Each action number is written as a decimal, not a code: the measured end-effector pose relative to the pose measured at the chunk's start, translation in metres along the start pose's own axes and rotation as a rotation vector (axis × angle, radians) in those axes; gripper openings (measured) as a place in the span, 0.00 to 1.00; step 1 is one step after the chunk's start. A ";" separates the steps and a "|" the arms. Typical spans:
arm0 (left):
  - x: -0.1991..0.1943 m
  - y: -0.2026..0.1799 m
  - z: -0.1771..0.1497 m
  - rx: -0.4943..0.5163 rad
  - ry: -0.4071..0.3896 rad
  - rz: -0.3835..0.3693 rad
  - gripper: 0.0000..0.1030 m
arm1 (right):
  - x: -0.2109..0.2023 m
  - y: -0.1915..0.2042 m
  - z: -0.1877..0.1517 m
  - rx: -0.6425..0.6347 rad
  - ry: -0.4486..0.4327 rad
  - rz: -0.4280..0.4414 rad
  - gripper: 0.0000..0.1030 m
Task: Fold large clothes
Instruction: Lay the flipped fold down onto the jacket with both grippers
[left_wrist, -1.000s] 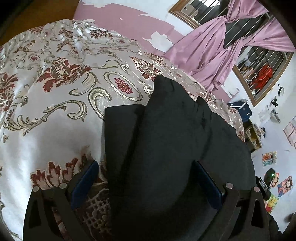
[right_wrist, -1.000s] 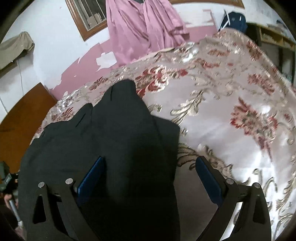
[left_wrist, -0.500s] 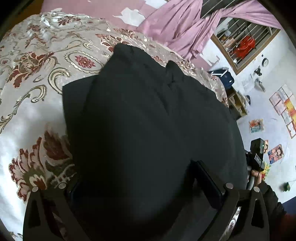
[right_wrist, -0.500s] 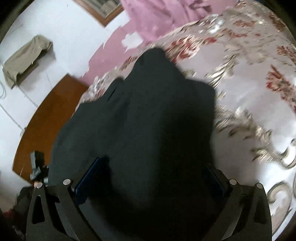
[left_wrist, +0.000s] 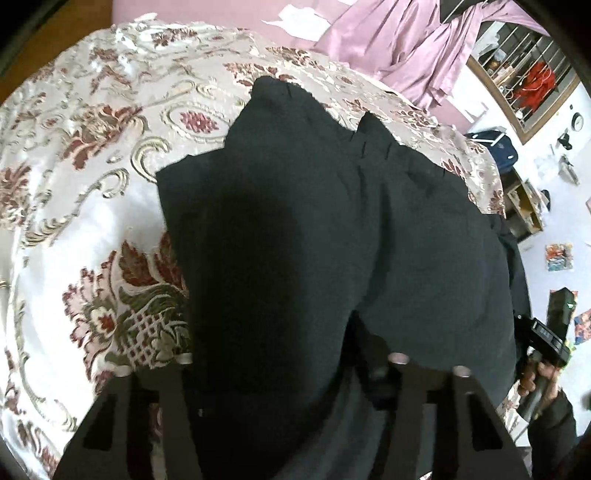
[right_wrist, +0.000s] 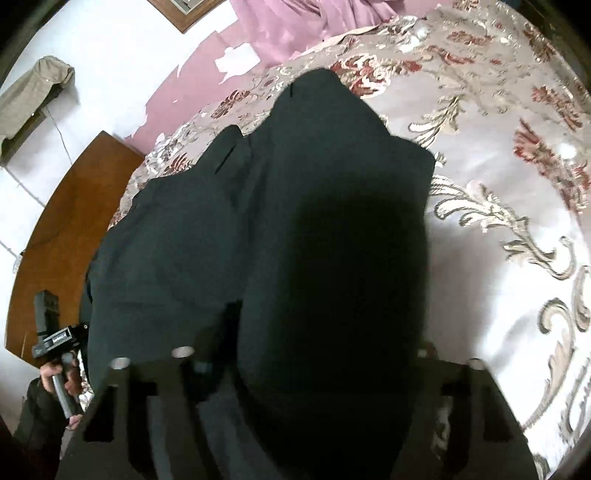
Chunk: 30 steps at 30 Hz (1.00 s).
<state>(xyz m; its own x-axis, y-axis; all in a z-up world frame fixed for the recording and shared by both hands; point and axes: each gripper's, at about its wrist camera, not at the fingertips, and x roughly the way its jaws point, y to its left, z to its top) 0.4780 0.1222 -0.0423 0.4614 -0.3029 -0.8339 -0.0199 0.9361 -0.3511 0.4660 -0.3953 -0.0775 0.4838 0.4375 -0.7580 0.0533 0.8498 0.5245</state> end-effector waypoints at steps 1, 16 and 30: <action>-0.005 -0.006 -0.001 0.016 -0.011 0.010 0.32 | -0.006 0.003 -0.001 -0.010 -0.005 -0.010 0.39; -0.108 -0.067 -0.018 0.125 -0.203 0.013 0.16 | -0.125 0.057 -0.008 -0.199 -0.189 -0.063 0.16; -0.113 -0.147 -0.040 0.211 -0.242 -0.086 0.15 | -0.231 0.033 -0.037 -0.250 -0.368 -0.136 0.15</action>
<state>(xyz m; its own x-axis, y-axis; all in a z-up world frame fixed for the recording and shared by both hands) 0.3932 0.0117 0.0866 0.6513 -0.3548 -0.6708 0.2003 0.9330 -0.2989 0.3236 -0.4568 0.1002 0.7669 0.2223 -0.6020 -0.0531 0.9568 0.2858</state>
